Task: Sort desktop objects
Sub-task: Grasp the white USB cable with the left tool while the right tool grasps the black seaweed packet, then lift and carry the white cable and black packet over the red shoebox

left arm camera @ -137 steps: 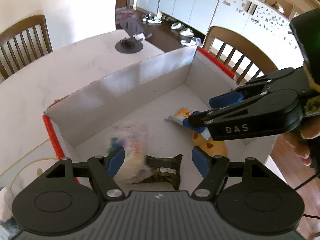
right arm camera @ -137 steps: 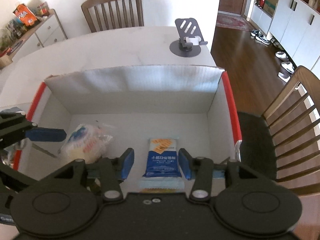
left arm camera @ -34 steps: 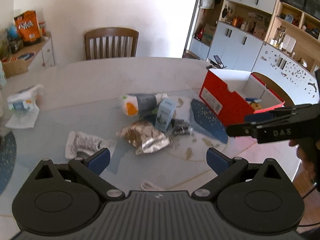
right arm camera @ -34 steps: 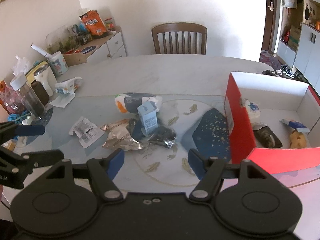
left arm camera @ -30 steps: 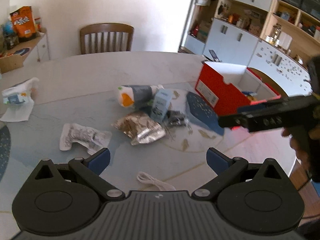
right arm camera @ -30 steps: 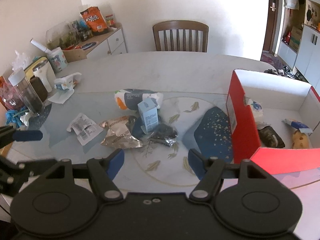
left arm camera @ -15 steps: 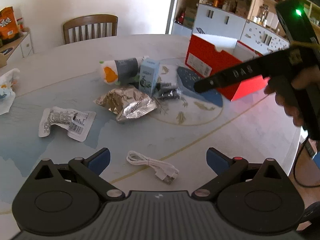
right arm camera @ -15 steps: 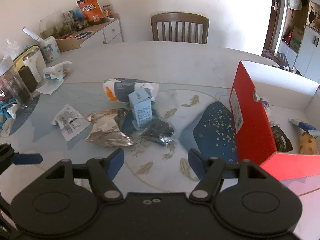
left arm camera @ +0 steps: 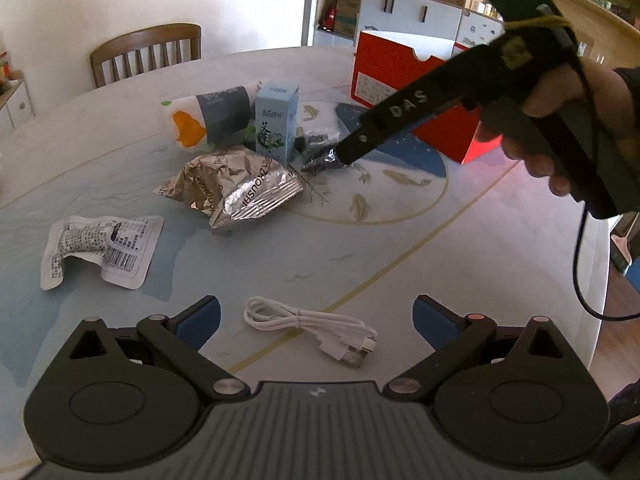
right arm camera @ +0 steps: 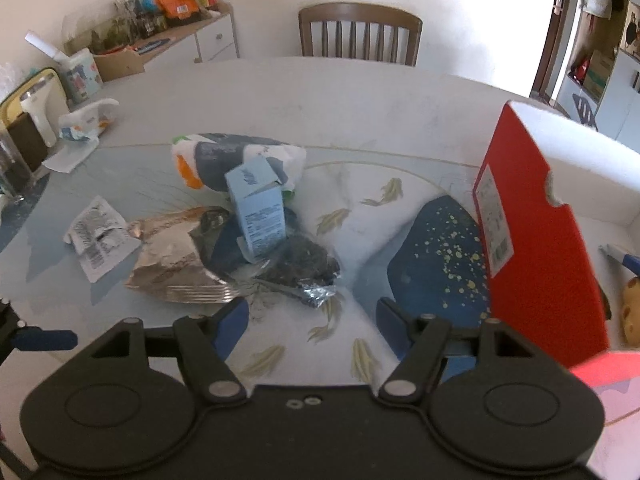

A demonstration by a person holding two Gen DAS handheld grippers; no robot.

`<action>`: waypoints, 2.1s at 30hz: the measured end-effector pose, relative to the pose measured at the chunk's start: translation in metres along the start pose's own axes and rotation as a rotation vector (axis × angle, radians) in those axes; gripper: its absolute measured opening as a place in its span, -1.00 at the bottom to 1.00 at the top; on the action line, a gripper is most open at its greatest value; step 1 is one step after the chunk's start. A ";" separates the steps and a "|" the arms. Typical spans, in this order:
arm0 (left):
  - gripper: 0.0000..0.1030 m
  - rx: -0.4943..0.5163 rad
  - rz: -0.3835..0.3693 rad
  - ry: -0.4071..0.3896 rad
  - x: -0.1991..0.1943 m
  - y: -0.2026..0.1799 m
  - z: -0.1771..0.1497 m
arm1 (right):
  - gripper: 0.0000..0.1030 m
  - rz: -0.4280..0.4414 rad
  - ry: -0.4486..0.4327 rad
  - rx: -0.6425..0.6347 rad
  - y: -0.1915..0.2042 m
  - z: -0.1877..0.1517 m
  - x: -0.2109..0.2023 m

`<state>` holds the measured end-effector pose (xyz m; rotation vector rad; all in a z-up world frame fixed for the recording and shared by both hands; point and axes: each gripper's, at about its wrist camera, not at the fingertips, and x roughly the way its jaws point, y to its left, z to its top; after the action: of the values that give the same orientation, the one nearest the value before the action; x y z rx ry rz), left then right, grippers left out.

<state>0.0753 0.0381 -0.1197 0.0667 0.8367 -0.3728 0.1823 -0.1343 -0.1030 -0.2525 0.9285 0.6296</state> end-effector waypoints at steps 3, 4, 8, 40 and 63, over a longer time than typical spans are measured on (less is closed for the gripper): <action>0.99 -0.003 -0.006 0.005 0.004 0.005 0.001 | 0.36 0.009 0.005 0.015 0.000 0.005 0.009; 0.99 -0.006 -0.009 0.005 0.004 0.006 0.002 | 0.36 0.013 0.002 0.027 -0.001 0.008 0.011; 0.99 -0.003 -0.022 0.005 0.006 0.009 0.003 | 0.36 0.015 -0.019 0.056 0.000 0.021 0.013; 0.52 0.099 -0.021 -0.004 0.019 0.002 -0.003 | 0.05 -0.040 0.066 0.181 -0.010 0.025 0.055; 0.48 0.005 0.013 -0.004 0.010 -0.003 -0.002 | -0.26 -0.018 0.041 0.150 -0.011 0.000 0.007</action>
<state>0.0787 0.0329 -0.1286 0.0760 0.8314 -0.3621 0.1919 -0.1404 -0.1092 -0.1397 1.0069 0.5371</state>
